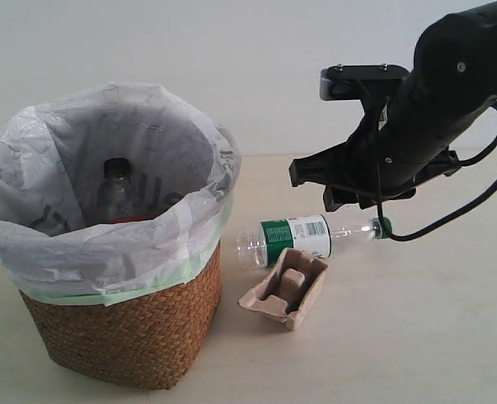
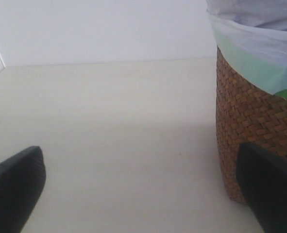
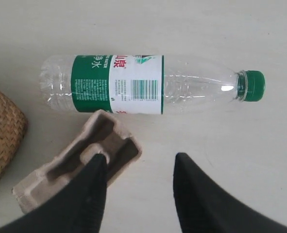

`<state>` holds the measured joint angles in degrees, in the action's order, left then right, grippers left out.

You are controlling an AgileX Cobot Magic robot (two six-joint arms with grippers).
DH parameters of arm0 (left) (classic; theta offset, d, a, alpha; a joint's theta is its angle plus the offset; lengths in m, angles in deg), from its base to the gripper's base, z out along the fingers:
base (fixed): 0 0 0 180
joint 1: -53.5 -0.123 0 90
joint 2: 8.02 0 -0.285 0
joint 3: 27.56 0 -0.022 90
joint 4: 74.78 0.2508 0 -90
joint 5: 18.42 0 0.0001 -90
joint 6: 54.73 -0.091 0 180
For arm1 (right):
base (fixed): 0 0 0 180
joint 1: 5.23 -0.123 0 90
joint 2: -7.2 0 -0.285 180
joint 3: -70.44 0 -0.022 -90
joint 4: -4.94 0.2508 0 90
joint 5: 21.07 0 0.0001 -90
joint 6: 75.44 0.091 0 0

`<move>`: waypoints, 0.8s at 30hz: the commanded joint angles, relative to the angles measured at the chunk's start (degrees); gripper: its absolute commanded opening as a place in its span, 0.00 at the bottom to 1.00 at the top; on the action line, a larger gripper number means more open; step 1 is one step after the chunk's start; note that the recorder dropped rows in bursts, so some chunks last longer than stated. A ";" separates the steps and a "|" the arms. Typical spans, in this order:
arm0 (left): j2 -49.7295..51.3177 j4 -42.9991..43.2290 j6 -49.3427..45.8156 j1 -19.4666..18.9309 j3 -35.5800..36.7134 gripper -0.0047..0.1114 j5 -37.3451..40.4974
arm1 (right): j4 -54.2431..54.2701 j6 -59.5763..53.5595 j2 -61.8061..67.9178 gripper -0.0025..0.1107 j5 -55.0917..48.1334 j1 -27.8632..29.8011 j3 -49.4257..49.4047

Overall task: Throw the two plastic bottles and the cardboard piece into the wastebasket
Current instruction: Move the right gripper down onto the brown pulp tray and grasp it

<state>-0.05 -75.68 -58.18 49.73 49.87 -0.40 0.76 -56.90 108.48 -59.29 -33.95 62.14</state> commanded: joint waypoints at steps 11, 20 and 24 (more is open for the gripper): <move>-0.18 -0.12 0.50 0.37 -0.21 0.97 -0.43 | 7.57 -0.67 11.13 0.56 2.39 0.16 -0.19; -0.18 -0.12 0.50 0.37 -0.21 0.97 -0.43 | 20.29 0.85 13.55 0.76 4.86 0.04 -0.27; -0.18 -0.12 0.50 0.37 -0.21 0.97 -0.43 | 21.40 1.62 14.41 0.76 6.80 -0.55 -0.27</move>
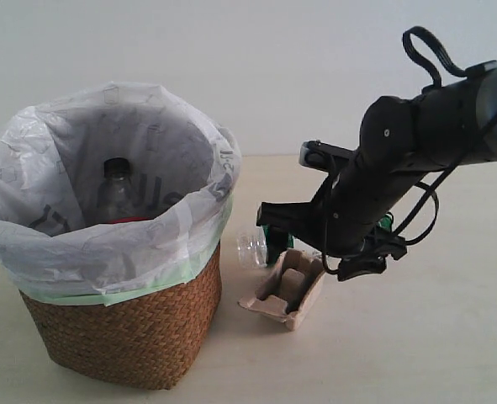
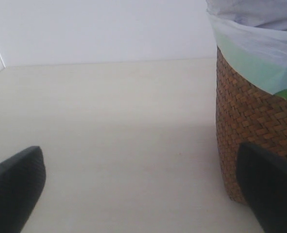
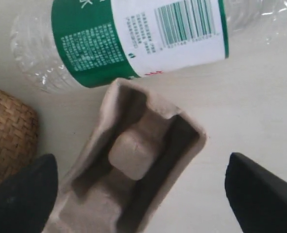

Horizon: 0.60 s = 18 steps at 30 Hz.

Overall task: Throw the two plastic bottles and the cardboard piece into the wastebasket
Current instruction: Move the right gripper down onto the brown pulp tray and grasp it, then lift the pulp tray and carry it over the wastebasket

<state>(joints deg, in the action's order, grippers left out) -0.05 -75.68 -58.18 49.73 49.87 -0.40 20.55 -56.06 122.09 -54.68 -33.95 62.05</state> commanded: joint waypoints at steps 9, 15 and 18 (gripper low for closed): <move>-0.18 -0.12 0.50 0.37 -0.21 0.97 -0.43 | 0.02 6.52 5.61 0.76 6.60 -3.26 -0.18; -0.18 -0.12 0.50 0.37 -0.21 0.97 -0.43 | -4.51 8.63 8.40 0.64 5.08 -3.26 -0.18; -0.18 -0.12 0.50 0.37 -0.21 0.97 -0.43 | -7.55 8.40 8.17 0.19 2.08 -3.26 -0.18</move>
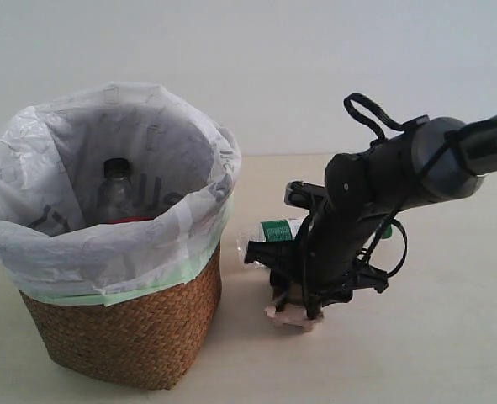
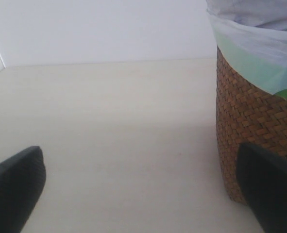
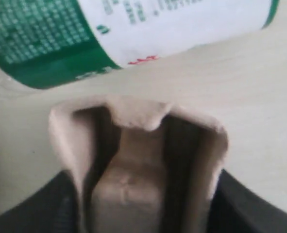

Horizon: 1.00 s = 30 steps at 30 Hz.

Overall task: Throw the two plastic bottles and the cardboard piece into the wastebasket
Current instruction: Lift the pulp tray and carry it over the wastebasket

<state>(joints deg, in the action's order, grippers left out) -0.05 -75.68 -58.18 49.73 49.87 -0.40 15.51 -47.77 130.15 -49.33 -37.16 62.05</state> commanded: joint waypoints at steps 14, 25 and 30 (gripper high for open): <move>-0.18 -0.12 0.50 0.37 -0.21 0.97 -0.43 | -39.16 13.24 -20.28 0.02 -26.47 0.07 -0.18; -0.18 -0.12 0.50 0.37 -0.21 0.97 -0.43 | -19.55 -0.59 -30.96 0.02 -2.09 -0.20 2.53; -0.18 -0.12 0.50 0.37 -0.21 0.97 -0.43 | 28.16 -40.04 -32.98 0.02 2.57 -3.45 12.52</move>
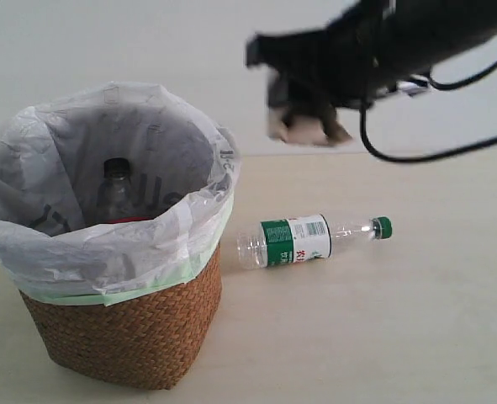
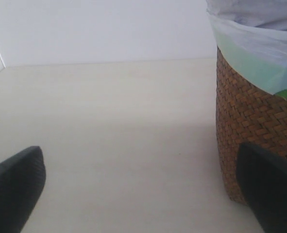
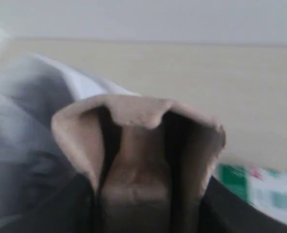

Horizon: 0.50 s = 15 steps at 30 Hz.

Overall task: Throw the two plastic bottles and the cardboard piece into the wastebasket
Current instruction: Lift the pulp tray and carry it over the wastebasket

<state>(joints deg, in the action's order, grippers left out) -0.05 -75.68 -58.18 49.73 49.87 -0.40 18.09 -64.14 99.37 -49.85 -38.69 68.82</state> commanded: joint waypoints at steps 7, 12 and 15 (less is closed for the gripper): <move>-0.18 -0.12 0.50 0.37 -0.21 0.97 -0.43 | 24.22 -27.01 -2.41 0.02 -0.17 -3.65 8.51; -0.18 -0.12 0.50 0.37 -0.21 0.97 -0.43 | -17.16 5.03 -2.41 0.02 -1.73 -3.07 4.56; -0.18 -0.12 0.50 0.37 -0.21 0.97 -0.43 | -42.15 25.21 -2.41 0.02 -11.33 -1.84 3.24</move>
<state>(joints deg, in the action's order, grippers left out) -0.05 -75.68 -58.18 49.73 49.87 -0.40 -0.85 -57.11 97.05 -54.16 -41.80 73.17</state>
